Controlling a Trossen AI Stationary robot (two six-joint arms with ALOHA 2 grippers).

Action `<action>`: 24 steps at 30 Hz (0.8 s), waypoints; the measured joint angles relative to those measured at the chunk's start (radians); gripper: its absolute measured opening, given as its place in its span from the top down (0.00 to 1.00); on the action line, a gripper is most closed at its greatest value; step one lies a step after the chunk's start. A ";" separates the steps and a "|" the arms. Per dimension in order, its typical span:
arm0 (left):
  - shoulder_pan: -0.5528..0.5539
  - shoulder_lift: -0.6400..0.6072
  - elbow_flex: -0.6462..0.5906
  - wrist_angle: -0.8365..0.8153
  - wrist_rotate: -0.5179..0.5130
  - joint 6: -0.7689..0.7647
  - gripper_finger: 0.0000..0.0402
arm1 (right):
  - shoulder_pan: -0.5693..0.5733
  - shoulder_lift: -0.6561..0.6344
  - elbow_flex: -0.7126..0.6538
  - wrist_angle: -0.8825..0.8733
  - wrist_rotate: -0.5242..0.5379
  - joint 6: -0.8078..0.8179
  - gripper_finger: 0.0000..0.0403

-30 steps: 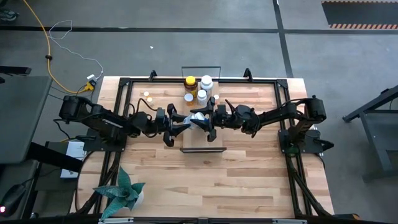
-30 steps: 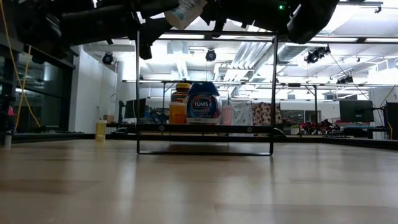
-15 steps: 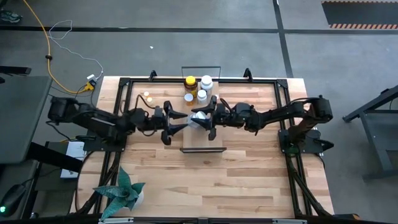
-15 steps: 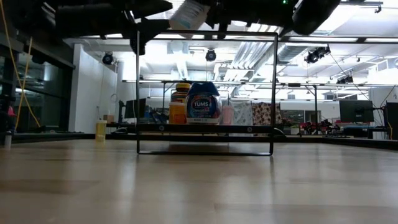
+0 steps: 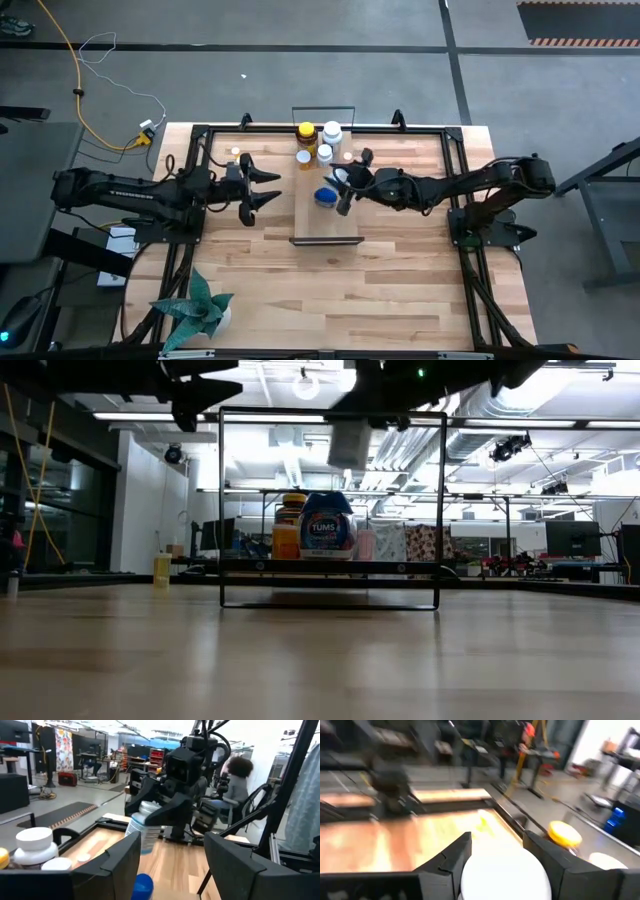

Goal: Pick and place medicine bottles onto shelf by color
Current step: Adjust the white and blue medicine bottle on the shelf

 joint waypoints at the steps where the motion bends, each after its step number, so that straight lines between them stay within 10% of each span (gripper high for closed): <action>1: 0.000 -0.005 0.000 -0.011 -0.002 -0.001 0.48 | -0.008 -0.003 -0.012 0.000 0.009 0.000 0.63; 7: 0.000 -0.010 0.000 -0.023 -0.002 -0.001 0.48 | -0.103 -0.059 -0.153 0.049 -0.006 0.054 0.63; 15: 0.000 -0.009 0.000 -0.019 -0.021 0.015 0.48 | -0.264 -0.101 -0.338 0.168 -0.424 0.128 0.63; 24: 0.000 -0.009 0.000 -0.018 -0.048 0.015 0.48 | -0.298 0.010 -0.309 0.230 -0.556 0.134 0.63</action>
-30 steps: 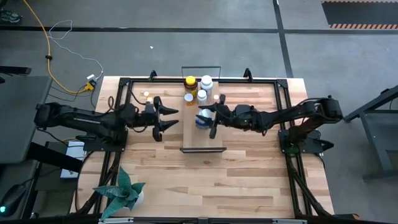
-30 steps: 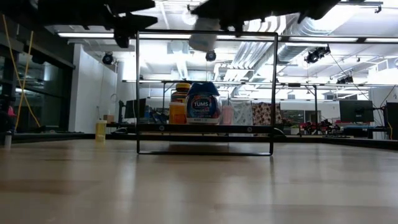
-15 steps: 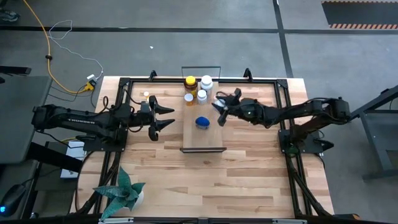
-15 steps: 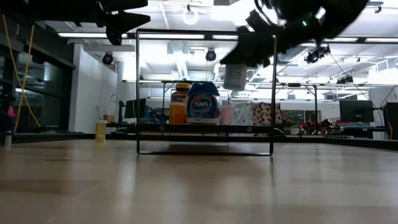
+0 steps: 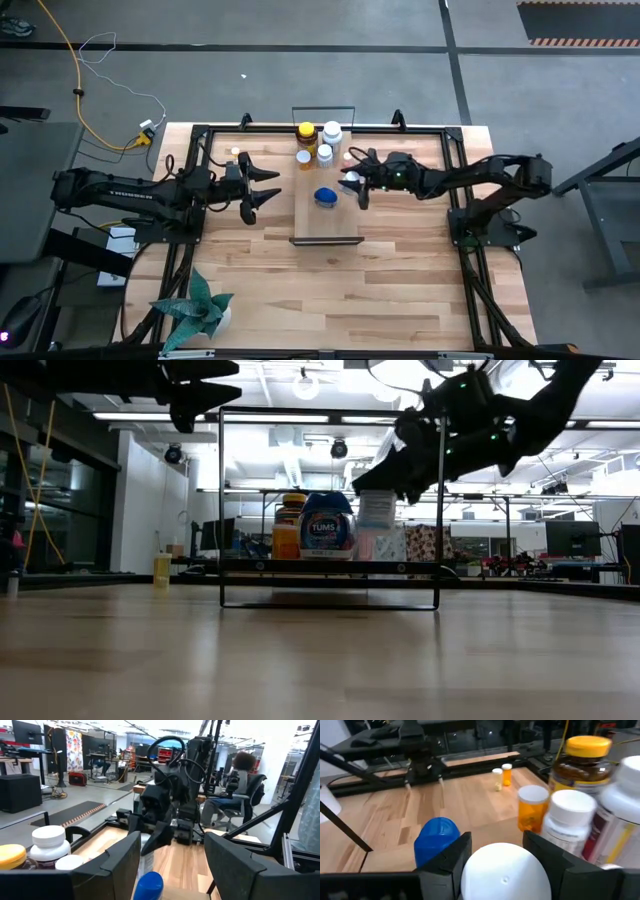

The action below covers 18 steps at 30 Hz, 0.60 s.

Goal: Pick and place medicine bottles onto shelf by color
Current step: Adjust the white and blue medicine bottle on the shelf

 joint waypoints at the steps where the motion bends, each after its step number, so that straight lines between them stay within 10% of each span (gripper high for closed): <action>1: 0.000 0.000 0.000 0.000 0.000 0.000 0.48 | 0.000 0.018 0.012 -0.001 0.000 -0.010 0.63; 18: 0.000 0.000 0.000 0.000 -0.002 0.000 0.48 | -0.001 0.145 0.074 -0.001 0.003 -0.070 0.62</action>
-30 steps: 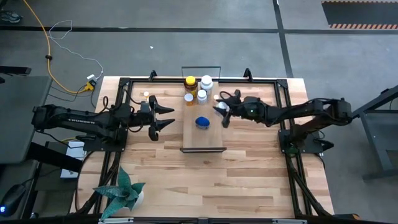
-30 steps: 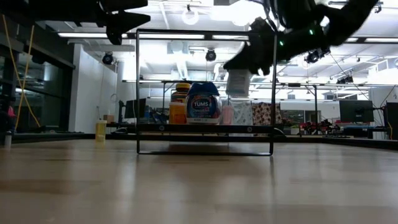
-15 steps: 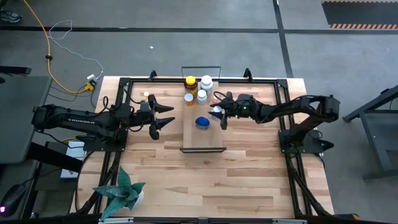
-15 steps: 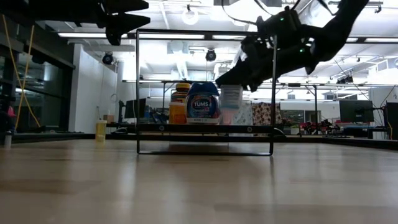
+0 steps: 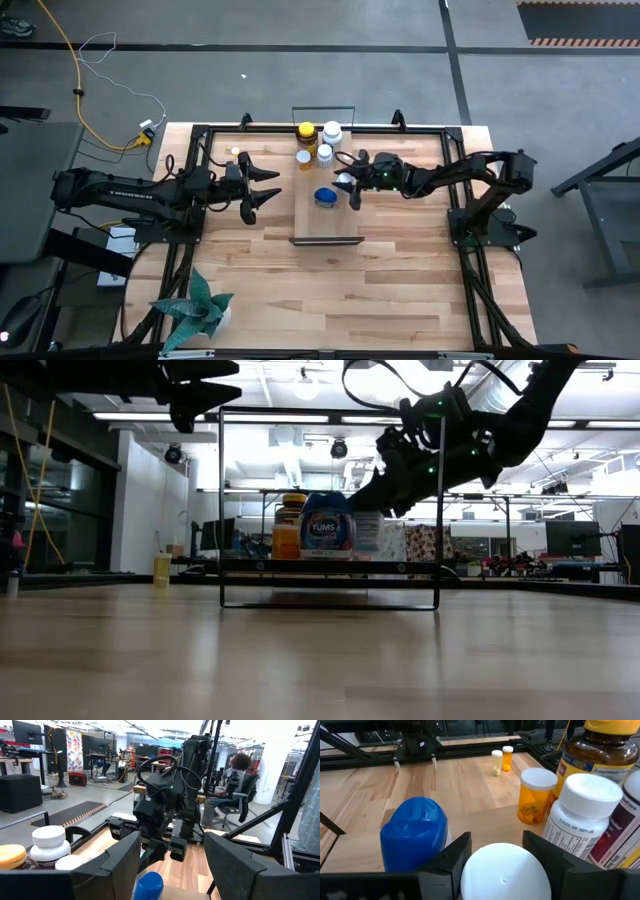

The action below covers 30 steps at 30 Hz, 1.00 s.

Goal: Pick and place medicine bottles onto shelf by color
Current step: Adjust the white and blue medicine bottle on the shelf

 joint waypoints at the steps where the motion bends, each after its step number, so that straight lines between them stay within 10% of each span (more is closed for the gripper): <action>1: 0.000 0.000 0.000 0.000 0.000 0.000 0.48 | 0.000 0.003 0.000 0.000 0.000 0.000 0.62; 30: 0.000 0.000 0.000 -0.001 0.001 0.000 0.48 | 0.000 0.014 0.000 -0.003 0.072 -0.042 0.58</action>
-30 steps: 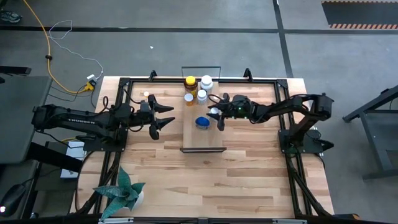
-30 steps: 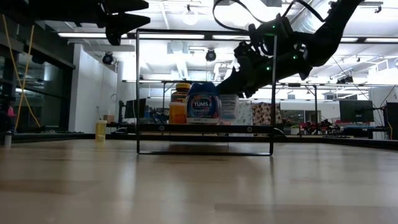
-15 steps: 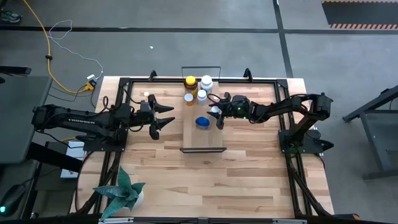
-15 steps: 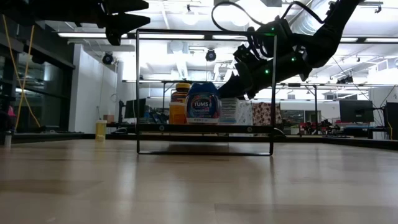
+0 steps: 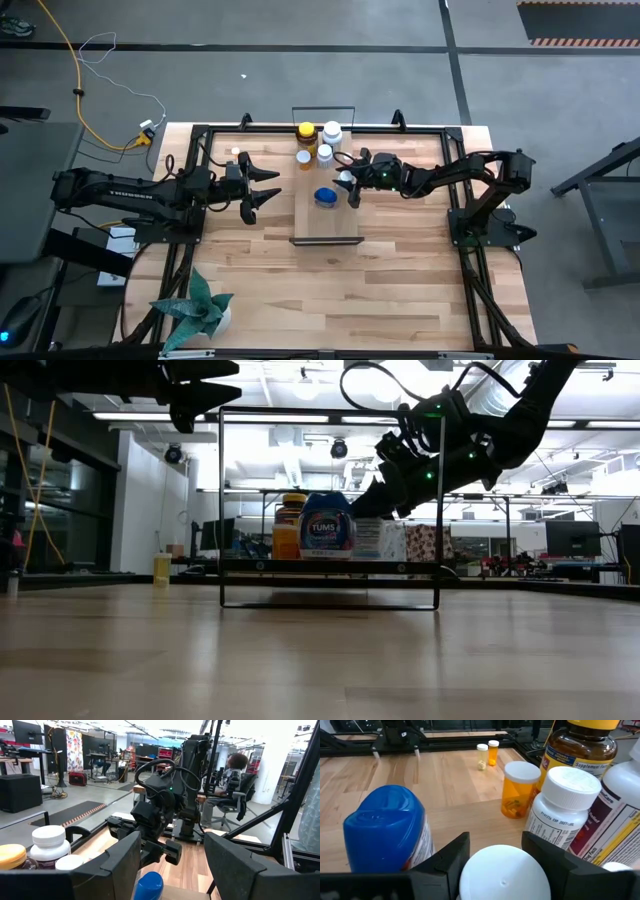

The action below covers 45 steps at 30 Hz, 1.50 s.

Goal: Pick and place medicine bottles onto shelf by color
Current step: Adjust the white and blue medicine bottle on the shelf

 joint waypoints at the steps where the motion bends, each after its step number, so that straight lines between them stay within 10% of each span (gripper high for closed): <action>1: 0.000 0.000 0.000 0.000 0.000 0.000 0.48 | 0.000 0.000 0.000 0.000 0.000 0.000 0.58; 45: 0.000 0.003 0.000 -0.001 0.000 0.000 0.48 | 0.000 0.000 0.000 0.000 -0.023 0.008 0.58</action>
